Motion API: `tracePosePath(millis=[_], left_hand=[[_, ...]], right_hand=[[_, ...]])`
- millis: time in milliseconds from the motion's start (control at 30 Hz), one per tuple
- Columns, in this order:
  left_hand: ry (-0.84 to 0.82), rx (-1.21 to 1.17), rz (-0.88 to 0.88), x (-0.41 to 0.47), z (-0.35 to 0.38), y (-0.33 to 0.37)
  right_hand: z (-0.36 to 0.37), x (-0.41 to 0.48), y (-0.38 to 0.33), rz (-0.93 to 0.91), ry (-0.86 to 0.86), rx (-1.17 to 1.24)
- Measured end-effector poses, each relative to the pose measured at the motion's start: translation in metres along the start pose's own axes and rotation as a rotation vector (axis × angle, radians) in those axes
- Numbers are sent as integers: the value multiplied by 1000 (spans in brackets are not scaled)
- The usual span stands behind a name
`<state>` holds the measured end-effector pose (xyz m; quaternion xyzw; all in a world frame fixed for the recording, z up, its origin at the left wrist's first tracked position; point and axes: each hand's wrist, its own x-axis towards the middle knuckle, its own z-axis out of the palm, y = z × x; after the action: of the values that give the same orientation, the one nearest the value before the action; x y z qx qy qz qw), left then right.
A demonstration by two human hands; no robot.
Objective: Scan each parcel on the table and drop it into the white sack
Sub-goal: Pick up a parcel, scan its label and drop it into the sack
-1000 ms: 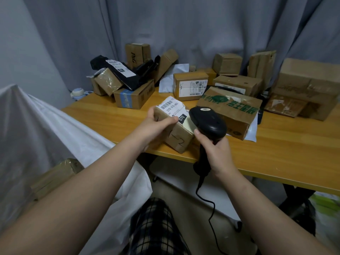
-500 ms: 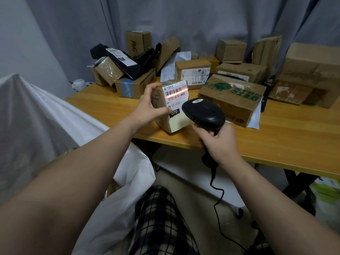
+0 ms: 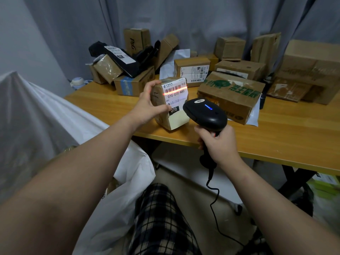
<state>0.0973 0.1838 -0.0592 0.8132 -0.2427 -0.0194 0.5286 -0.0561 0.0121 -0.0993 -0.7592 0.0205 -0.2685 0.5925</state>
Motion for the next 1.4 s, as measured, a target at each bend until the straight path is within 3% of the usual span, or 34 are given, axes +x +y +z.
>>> tracePosePath(millis=[267, 433, 633, 767, 833, 1000, 1067, 1133, 1200, 1333, 1400], left_hand=[[149, -55, 113, -34, 3, 4], [201, -131, 134, -85, -28, -4], [529, 6, -61, -165, -67, -65], [680, 269, -219, -201, -99, -102], [725, 281, -321, -207, -111, -116], [496, 109, -465, -178, -96, -143], [383, 241, -498, -167, -87, -155], [294, 434, -583, -164, -87, -165], [276, 573, -671, -165, -96, -166], [182, 1010, -662, -196, -129, -164], [187, 983, -794, -222, -144, -166]], right_hand=[[14, 1, -17, -56, -47, 74], [50, -1, -32, -97, -166, 132], [128, -15, -24, 0, -423, 8], [180, -25, -6, 136, -480, -108], [199, -28, 4, 163, -493, -174], [214, -26, 30, -74, -258, -621], [210, -18, 37, 6, -311, -587], [204, -13, 50, 130, -487, -549], [199, -12, 63, 197, -583, -568], [194, -25, 69, 367, -554, -431], [197, -33, 62, 374, -533, -404]])
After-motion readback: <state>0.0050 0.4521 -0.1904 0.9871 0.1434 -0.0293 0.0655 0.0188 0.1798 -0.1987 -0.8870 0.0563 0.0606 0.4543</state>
